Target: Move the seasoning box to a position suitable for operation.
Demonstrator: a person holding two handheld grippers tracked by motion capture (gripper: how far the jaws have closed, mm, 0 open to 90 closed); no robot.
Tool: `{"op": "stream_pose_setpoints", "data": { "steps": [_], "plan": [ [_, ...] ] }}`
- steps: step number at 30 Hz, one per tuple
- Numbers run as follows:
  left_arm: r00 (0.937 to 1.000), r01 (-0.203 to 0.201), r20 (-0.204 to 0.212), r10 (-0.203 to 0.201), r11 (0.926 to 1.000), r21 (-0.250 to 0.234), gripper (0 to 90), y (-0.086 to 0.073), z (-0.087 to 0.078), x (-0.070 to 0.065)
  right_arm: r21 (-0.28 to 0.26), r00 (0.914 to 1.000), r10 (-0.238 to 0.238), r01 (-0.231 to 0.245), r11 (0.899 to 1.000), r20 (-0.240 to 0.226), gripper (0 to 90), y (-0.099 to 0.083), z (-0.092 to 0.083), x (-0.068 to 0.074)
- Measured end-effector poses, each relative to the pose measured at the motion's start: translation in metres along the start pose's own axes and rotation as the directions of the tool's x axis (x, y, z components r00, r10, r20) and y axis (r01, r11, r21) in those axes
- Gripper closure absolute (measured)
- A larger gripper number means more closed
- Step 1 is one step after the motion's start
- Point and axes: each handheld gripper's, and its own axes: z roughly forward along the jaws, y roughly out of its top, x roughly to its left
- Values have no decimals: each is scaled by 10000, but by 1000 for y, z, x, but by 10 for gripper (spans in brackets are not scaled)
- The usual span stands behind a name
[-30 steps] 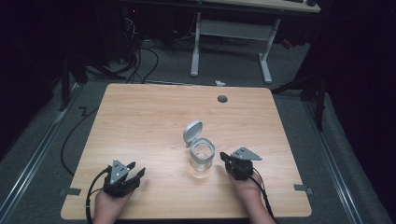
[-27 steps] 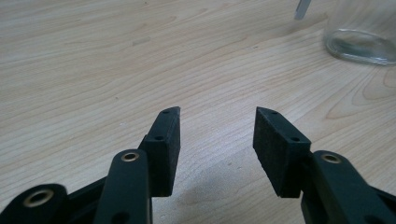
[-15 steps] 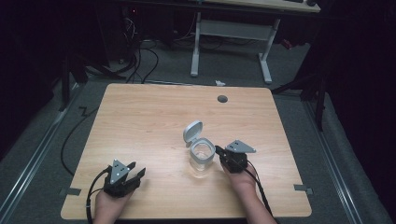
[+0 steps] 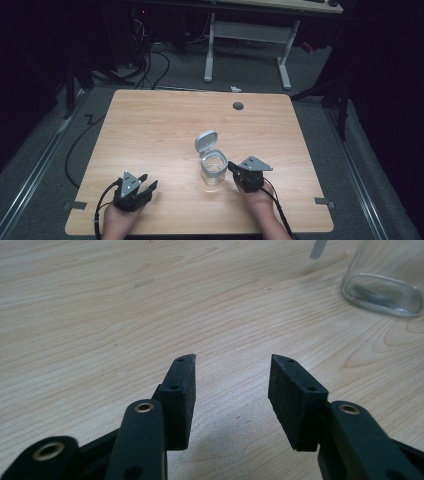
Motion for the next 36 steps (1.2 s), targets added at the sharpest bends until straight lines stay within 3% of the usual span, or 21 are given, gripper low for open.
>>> {"op": "stream_pose_setpoints", "data": {
  "steps": [12, 16, 22, 23, 27, 32, 33, 34, 35, 36],
  "plan": [
    [9996, 269, -18, -269, 9995, -160, 558, 0, 2, -8, -183, 9984, -257, 248, 9995, -509, 900, -3, -7, 27],
    [9997, 226, 113, -224, 9996, -179, 544, -2, 2, -12, -260, 9973, -282, 265, 9993, -679, 899, -4, -7, 33],
    [9975, 329, 625, -329, 9995, 7, 529, -4, 1, -22, -256, 9971, -251, 233, 9994, -713, 898, -7, -9, 33],
    [9948, 396, 933, -407, 9991, 137, 529, -5, 0, -28, -271, 9976, -215, 197, 9994, -657, 896, -8, -10, 32],
    [9872, 449, 1511, -501, 9983, 378, 542, -7, 1, -46, -195, 9989, -94, 85, 9998, -461, 896, -12, -13, 25],
    [9804, 381, 1914, -469, 9980, 496, 603, -14, 6, -63, -202, 9994, 124, -131, 9997, -333, 896, -16, -16, 16],
    [9732, 648, 2160, -784, 9955, 693, 635, -16, 9, -71, -239, 9993, 227, -234, 9994, -287, 896, -17, -17, 13],
    [9732, 648, 2160, -784, 9955, 693, 661, -16, 9, -71, -270, 9992, 289, -297, 9992, -279, 896, -18, -17, 12],
    [9649, 692, 2472, -890, 9937, 877, 690, -20, 11, -83, -265, 9991, 322, -330, 9991, -287, 896, -18, -17, 11],
    [9614, 624, 2616, -851, 9936, 941, 725, -23, 12, -89, -259, 9992, 312, -319, 9992, -266, 896, -18, -17, 10]
  ]
}}
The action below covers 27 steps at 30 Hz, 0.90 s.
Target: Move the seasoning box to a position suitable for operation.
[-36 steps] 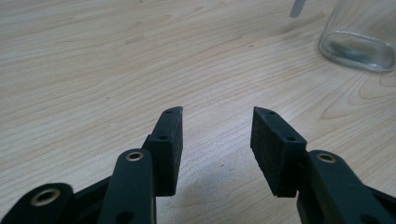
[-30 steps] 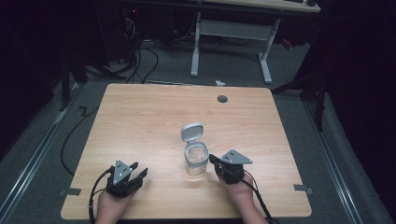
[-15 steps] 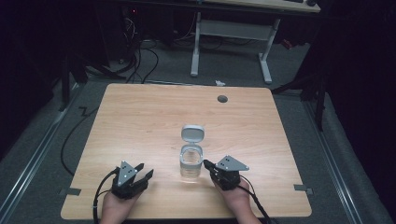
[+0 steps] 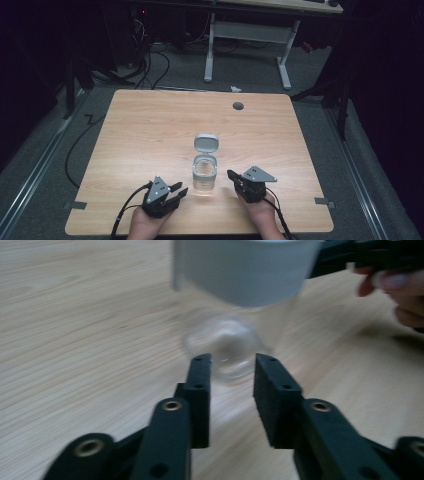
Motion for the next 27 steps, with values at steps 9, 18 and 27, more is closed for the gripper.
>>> {"op": "stream_pose_setpoints", "data": {
  "steps": [9, 18, 27],
  "plan": [
    [9998, -165, 60, 163, 9991, 396, 900, -18, 35, -19, -225, 9998, 166, -163, 9996, 135, 899, 10, 4, -11],
    [9999, -136, 29, 135, 9991, 403, 900, -22, 43, -22, -383, 9992, 311, -301, 9988, 266, 899, 31, 16, -23],
    [9996, -226, 155, 219, 9987, 453, 900, -24, 48, -23, -308, 9982, 515, -505, 9983, 324, 899, 43, 31, -31]
  ]
}}
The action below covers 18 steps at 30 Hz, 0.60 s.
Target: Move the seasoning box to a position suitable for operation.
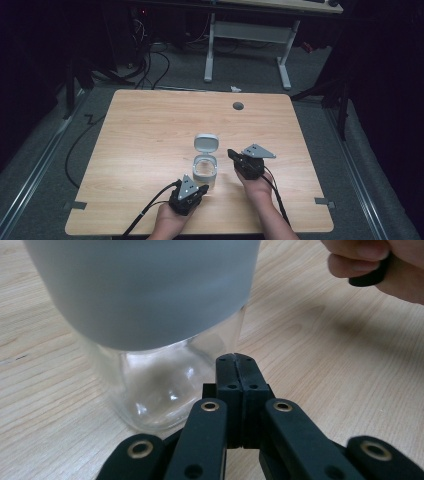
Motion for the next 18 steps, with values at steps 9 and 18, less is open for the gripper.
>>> {"op": "stream_pose_setpoints", "data": {
  "steps": [9, 18],
  "plan": [
    [10000, -50, 43, 51, 10000, -73, 900, -2, 2, 0, -127, 10000, -48, 48, 9999, 20, 898, 17, 11, 3],
    [9999, 123, 32, -122, 9998, -161, 900, -1, 1, 1, -134, 9998, -188, 188, 9997, -4, 899, 32, 23, 5]
  ]
}}
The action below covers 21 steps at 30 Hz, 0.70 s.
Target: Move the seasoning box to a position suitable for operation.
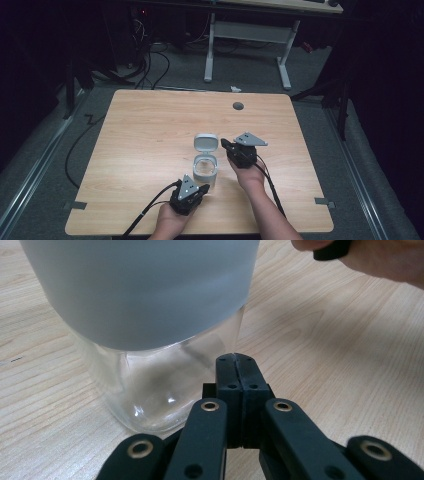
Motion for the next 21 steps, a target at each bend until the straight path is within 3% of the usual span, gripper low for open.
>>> {"op": "stream_pose_setpoints", "data": {
  "steps": [8, 21],
  "plan": [
    [9999, 104, -9, -104, 9999, 12, 900, 0, 0, 0, -177, 9999, -52, 49, 9998, -118, 899, 16, 9, 5],
    [9999, 103, -19, -103, 9999, 79, 900, 0, 1, 0, -535, 9988, -398, 383, 9978, -271, 899, 26, 0, 15]
  ]
}}
